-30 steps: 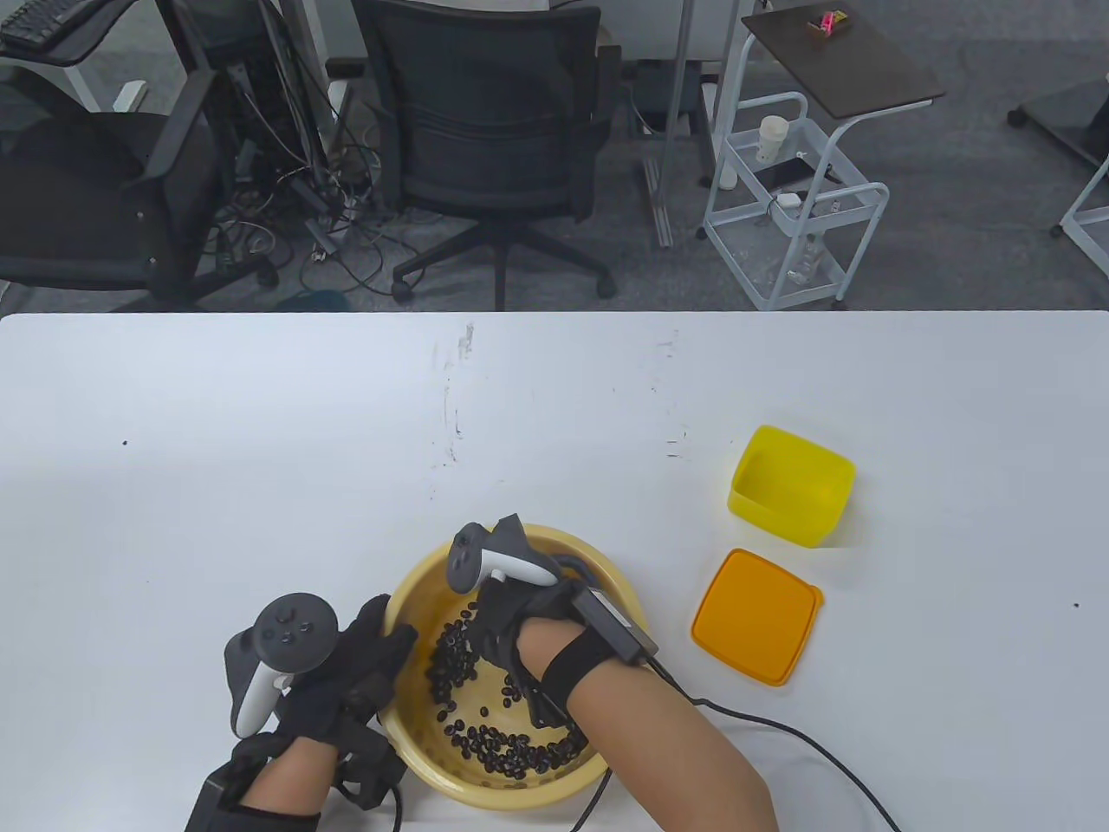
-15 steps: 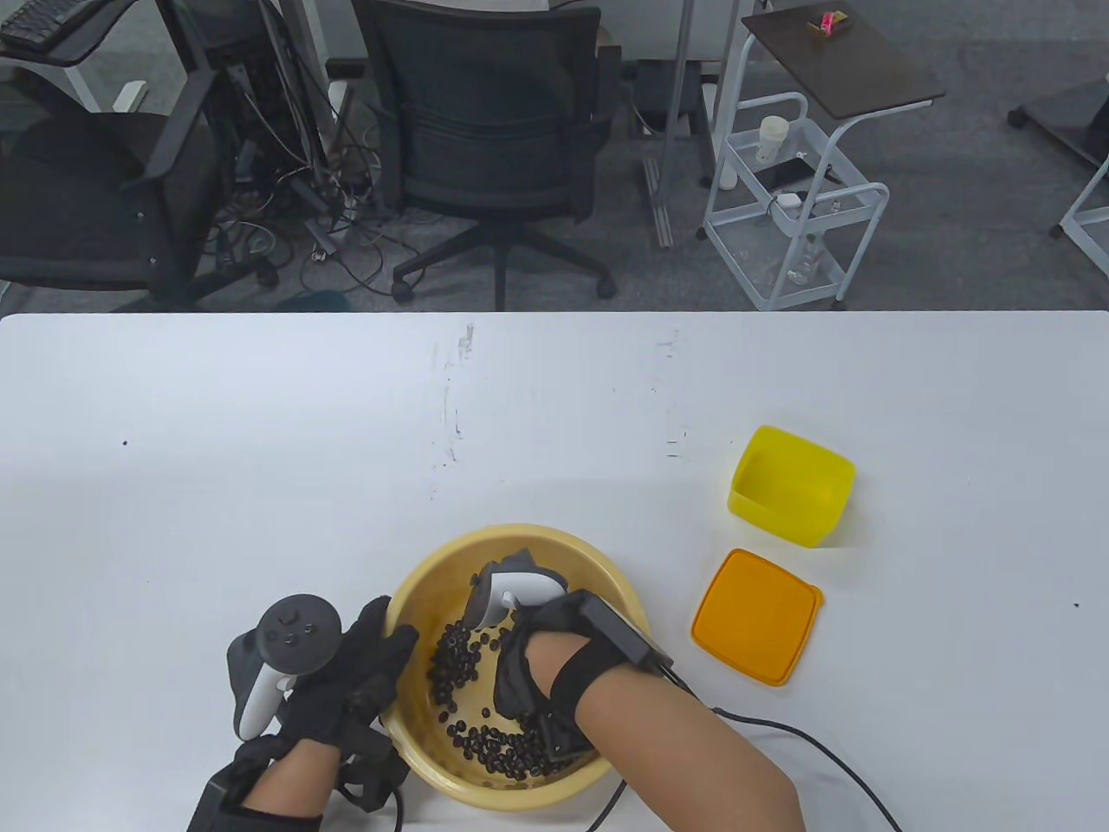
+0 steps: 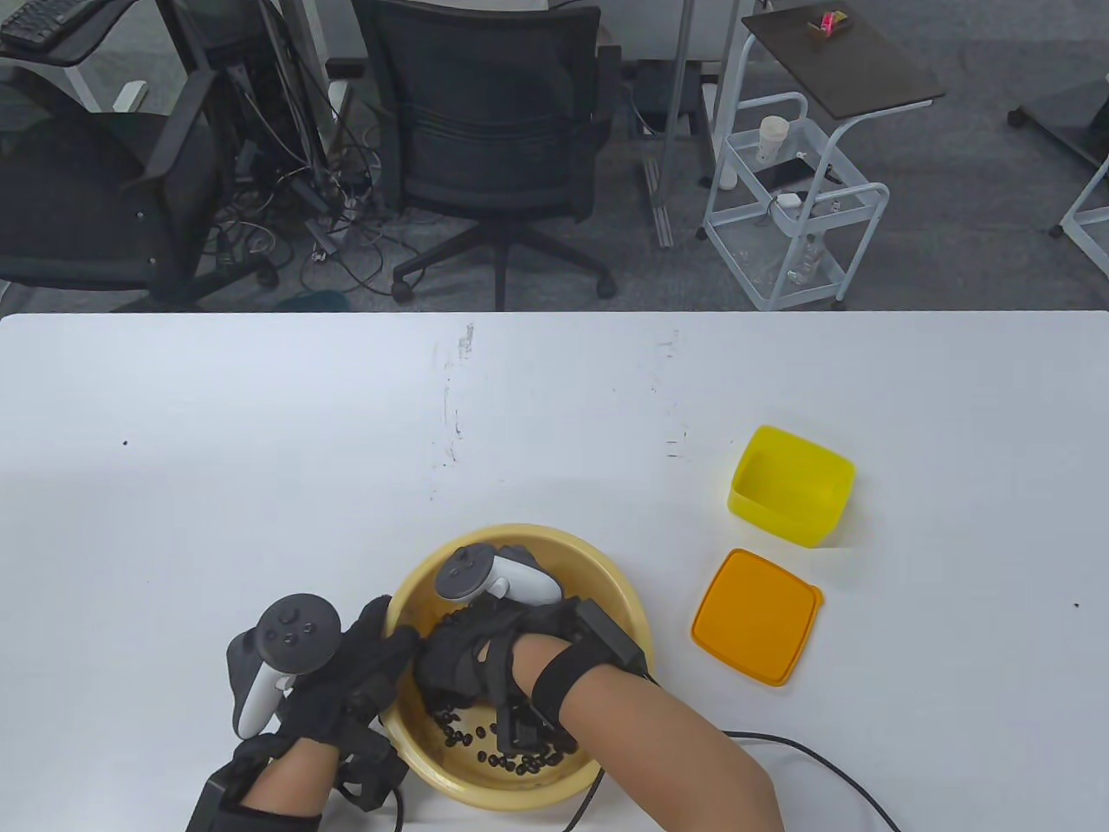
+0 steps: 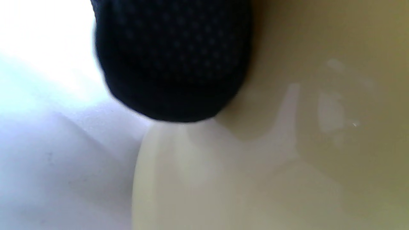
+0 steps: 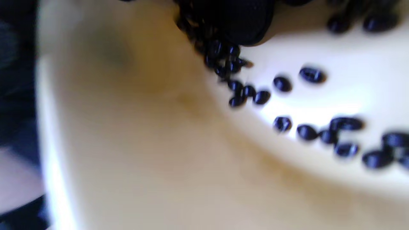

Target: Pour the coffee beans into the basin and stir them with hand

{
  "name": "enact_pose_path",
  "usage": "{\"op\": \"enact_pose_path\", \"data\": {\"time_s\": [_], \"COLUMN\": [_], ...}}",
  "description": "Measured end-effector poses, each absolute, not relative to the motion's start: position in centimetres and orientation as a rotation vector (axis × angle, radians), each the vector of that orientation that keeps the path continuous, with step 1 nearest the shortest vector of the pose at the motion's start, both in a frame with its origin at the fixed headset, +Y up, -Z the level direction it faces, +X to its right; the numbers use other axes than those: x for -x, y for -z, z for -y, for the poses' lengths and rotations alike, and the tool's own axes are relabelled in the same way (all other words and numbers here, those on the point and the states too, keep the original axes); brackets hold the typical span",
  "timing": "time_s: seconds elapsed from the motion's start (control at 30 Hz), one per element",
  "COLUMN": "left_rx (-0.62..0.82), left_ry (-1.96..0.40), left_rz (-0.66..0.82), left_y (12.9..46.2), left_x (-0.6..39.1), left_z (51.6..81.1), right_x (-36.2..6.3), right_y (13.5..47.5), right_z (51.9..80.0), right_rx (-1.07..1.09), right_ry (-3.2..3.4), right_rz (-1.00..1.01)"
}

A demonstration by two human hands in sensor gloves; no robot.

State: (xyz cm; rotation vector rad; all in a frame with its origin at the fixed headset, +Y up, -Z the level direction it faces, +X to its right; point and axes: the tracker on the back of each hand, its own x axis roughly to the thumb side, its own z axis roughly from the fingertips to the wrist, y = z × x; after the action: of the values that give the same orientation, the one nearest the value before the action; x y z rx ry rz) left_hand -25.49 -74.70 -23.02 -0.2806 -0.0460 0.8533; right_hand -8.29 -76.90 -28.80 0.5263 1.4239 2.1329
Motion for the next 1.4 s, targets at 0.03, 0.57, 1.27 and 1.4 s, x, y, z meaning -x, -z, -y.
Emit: {"op": "enact_pose_path", "data": {"time_s": [0.03, 0.57, 1.27, 1.4], "left_rx": [0.281, 0.283, 0.272, 0.271], "left_ry": [-0.854, -0.858, -0.850, -0.847], "left_rz": [0.046, 0.047, 0.036, 0.037], "left_y": [23.0, 23.0, 23.0, 23.0], "left_x": [25.5, 25.5, 25.5, 25.5], "left_z": [74.7, 74.7, 74.7, 74.7], "right_x": [8.2, 6.9, 5.8, 7.2], "right_y": [29.0, 30.7, 26.7, 26.5], "right_z": [76.8, 75.1, 78.0, 78.5], "right_rx": [-0.528, -0.499, -0.324, -0.385], "right_ry": [-2.169, -2.994, -2.172, -1.918], "right_rz": [-1.401, -1.116, -1.971, -1.947]}}
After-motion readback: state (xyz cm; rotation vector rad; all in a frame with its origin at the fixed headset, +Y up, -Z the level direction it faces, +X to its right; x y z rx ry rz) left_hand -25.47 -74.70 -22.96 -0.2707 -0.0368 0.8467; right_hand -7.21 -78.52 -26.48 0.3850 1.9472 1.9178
